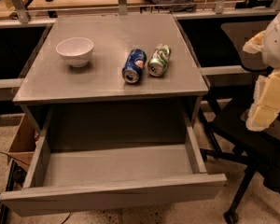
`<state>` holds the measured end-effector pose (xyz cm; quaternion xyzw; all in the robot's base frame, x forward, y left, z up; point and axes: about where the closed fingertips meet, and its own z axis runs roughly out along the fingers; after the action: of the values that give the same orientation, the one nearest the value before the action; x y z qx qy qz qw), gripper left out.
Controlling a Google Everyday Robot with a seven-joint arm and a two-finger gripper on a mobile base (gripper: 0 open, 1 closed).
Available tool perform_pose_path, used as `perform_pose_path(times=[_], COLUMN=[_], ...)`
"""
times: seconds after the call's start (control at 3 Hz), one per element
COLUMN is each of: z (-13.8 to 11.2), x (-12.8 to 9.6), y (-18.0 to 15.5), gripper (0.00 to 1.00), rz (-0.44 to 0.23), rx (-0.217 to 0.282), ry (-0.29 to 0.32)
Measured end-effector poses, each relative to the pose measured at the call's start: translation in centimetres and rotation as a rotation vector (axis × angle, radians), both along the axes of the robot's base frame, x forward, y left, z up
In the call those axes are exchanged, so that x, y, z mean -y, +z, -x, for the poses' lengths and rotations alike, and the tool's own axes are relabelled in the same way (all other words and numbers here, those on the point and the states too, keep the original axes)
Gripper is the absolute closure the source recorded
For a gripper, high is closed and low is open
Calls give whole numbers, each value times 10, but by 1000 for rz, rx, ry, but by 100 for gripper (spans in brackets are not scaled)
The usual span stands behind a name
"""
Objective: Place pepsi can into top drawer
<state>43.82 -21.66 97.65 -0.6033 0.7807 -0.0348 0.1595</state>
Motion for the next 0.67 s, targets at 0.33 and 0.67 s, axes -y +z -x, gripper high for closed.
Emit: perform_pose_path(times=[0.33, 0.67], z=[0, -6], x=[0, -7], y=[0, 8], gripper=[0, 0], rz=[0, 17], rx=[0, 21], ry=[0, 34])
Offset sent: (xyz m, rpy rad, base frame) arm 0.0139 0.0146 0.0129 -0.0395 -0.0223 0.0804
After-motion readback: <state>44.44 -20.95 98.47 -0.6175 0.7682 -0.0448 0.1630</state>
